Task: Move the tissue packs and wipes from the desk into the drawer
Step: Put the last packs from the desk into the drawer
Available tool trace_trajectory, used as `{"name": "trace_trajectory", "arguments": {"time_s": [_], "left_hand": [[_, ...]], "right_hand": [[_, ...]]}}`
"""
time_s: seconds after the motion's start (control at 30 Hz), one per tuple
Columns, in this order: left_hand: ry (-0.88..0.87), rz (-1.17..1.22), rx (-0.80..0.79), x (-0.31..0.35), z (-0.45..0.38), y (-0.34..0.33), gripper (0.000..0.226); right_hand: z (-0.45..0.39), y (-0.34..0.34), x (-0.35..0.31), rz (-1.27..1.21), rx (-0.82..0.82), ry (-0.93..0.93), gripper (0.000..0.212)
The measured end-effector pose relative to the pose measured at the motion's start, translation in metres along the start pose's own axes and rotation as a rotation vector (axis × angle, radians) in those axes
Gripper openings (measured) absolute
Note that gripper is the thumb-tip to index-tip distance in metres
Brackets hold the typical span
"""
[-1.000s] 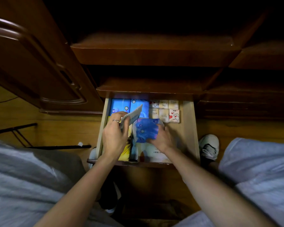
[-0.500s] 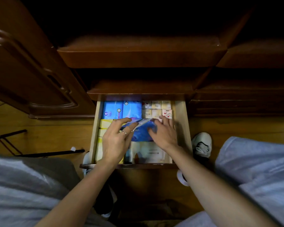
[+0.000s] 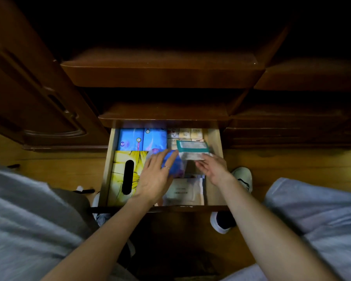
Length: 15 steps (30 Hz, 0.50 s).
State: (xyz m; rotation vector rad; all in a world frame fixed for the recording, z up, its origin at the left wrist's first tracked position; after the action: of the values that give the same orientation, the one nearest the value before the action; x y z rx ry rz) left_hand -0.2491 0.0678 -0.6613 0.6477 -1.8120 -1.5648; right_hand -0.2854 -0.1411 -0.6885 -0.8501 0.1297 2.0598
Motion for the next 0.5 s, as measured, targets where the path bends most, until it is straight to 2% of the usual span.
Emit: {"name": "trace_trajectory", "arguments": {"time_s": [0.07,0.17,0.23,0.3,0.4,0.5], "left_hand": [[0.098,-0.008,-0.07,-0.012,0.005,-0.007,0.077],[0.116,-0.016,-0.134,-0.03,0.012,-0.019,0.072],[0.067,-0.077,-0.207,-0.037,0.005,-0.027,0.08],[0.014,-0.136,-0.306,-0.039,-0.01,-0.036,0.086],[-0.086,-0.271,-0.496,-0.039,-0.033,-0.05,0.087],[-0.18,-0.455,-0.602,-0.04,-0.048,-0.061,0.085]], "right_hand": [[-0.018,-0.01,-0.004,-0.001,0.063,0.029,0.02],[-0.041,-0.025,-0.005,-0.028,0.125,0.035,0.015],[-0.053,-0.03,-0.004,0.003,0.177,0.047,0.007],[-0.064,-0.029,-0.002,0.113,0.227,0.071,0.01],[-0.068,-0.025,0.006,0.157,0.26,0.078,0.012],[-0.063,-0.019,0.014,0.164,0.289,0.095,0.011]]}}
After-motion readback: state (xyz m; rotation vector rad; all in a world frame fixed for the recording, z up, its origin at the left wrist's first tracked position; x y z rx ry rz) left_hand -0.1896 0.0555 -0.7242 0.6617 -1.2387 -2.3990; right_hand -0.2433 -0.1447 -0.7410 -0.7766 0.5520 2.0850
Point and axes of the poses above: each hand's wrist, its own z-axis away from the middle knuckle, its own y-axis out of the back of the hand, x = y × z, the point moved 2 cm from there along -z, towards the middle knuckle, and after that the axes turned 4 degrees about -z, right-handed, at the moved point
